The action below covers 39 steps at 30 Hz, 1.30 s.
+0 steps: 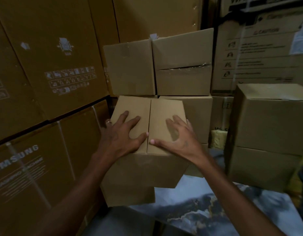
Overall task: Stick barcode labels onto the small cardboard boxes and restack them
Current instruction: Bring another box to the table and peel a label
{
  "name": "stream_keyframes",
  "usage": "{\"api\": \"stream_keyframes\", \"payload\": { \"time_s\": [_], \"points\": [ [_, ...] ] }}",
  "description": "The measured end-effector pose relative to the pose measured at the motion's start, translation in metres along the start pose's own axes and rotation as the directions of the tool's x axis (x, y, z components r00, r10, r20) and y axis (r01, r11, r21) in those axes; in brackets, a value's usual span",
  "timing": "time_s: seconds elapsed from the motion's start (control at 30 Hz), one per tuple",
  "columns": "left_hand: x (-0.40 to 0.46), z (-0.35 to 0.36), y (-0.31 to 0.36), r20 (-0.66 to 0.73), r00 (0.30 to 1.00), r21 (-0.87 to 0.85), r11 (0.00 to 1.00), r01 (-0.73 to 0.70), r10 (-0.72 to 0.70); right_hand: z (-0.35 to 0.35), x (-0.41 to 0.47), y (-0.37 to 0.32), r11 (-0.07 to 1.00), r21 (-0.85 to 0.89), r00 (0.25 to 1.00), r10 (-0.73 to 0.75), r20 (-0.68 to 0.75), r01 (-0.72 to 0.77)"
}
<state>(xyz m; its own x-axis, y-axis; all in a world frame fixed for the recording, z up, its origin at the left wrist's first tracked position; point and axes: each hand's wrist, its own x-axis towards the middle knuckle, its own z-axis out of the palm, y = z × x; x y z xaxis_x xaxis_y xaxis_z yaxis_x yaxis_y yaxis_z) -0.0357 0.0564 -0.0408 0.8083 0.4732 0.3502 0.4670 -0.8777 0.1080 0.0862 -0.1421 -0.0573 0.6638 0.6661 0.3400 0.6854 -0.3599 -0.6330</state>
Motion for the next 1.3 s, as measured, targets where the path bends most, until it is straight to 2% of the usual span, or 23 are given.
{"api": "stream_keyframes", "payload": {
  "time_s": [0.17, 0.3, 0.4, 0.63, 0.8, 0.93, 1.03, 1.1, 1.2, 1.3],
  "points": [
    [-0.03, 0.012, 0.047, -0.096, 0.995, -0.074, 0.997, -0.024, 0.017, -0.025, -0.032, 0.027, 0.995, -0.093, 0.993, -0.051, -0.103, 0.041],
    [-0.039, 0.027, 0.09, -0.132, 0.991, -0.145, 0.989, -0.042, 0.023, -0.051, -0.048, 0.059, 0.982, -0.188, 0.991, -0.039, -0.126, 0.015],
    [-0.041, 0.036, 0.122, -0.132, 0.99, -0.172, 0.983, -0.07, 0.047, -0.074, -0.062, 0.081, 0.985, -0.175, 0.992, -0.025, -0.124, 0.002],
    [-0.045, 0.08, 0.191, -0.001, 0.996, -0.278, 0.956, -0.09, 0.093, -0.123, -0.096, 0.136, 0.984, -0.165, 0.996, 0.061, -0.072, -0.072],
    [-0.06, 0.135, 0.23, 0.097, 0.989, -0.387, 0.92, -0.062, 0.108, -0.116, -0.117, 0.199, 0.966, -0.165, 0.98, 0.199, -0.01, -0.198],
    [-0.071, 0.186, 0.247, 0.138, 0.985, -0.445, 0.895, -0.033, 0.105, -0.098, -0.134, 0.249, 0.953, -0.175, 0.968, 0.249, -0.015, -0.248],
    [-0.073, 0.209, 0.254, 0.138, 0.985, -0.435, 0.9, -0.03, 0.1, -0.086, -0.145, 0.269, 0.949, -0.17, 0.964, 0.261, -0.049, -0.265],
    [-0.078, 0.219, 0.258, 0.097, 0.99, -0.412, 0.91, -0.051, 0.1, -0.075, -0.152, 0.279, 0.943, -0.225, 0.97, 0.233, -0.073, -0.243],
    [-0.086, 0.231, 0.264, 0.041, 0.993, -0.373, 0.924, -0.088, 0.112, -0.057, -0.165, 0.297, 0.928, -0.302, 0.969, 0.169, -0.183, -0.219],
    [-0.089, 0.24, 0.268, 0.015, 0.98, -0.256, 0.949, -0.187, 0.197, -0.05, -0.17, 0.304, 0.894, -0.412, 0.976, 0.105, -0.189, -0.176]
  ]
}}
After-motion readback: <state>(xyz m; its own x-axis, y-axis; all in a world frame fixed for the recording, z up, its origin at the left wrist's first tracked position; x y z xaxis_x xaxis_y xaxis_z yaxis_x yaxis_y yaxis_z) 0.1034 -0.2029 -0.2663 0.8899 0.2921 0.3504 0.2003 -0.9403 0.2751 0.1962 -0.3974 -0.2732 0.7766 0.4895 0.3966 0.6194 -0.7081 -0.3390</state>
